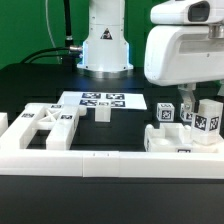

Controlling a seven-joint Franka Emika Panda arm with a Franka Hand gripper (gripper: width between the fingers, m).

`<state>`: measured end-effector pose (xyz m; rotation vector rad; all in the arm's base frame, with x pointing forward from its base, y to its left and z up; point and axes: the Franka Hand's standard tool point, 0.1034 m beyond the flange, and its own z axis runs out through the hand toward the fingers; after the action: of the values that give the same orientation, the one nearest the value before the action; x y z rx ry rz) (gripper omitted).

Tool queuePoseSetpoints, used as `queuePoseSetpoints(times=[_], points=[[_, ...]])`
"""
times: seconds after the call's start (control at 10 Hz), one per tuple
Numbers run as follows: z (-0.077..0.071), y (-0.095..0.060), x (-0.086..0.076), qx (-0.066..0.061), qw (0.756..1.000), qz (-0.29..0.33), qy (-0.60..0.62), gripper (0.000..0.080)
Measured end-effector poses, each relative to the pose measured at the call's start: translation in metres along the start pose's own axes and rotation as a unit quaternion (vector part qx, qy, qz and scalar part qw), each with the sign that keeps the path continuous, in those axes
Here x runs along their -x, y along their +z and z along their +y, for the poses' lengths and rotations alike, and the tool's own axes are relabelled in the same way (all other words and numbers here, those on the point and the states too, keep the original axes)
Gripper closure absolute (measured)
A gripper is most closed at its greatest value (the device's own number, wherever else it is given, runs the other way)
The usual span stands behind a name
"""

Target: Assemble chair

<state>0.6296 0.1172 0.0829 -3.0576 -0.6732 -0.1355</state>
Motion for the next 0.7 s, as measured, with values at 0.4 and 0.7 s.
queuePoseSetpoints(times=[0.4,0.7], points=[[-0.0002,0.0,-0.0001,-0.001,1.0,0.0,0.009,0.0512],[-0.0008,0.0001,-0.0001,-0.007,0.986,0.0,0.164,0.0512]])
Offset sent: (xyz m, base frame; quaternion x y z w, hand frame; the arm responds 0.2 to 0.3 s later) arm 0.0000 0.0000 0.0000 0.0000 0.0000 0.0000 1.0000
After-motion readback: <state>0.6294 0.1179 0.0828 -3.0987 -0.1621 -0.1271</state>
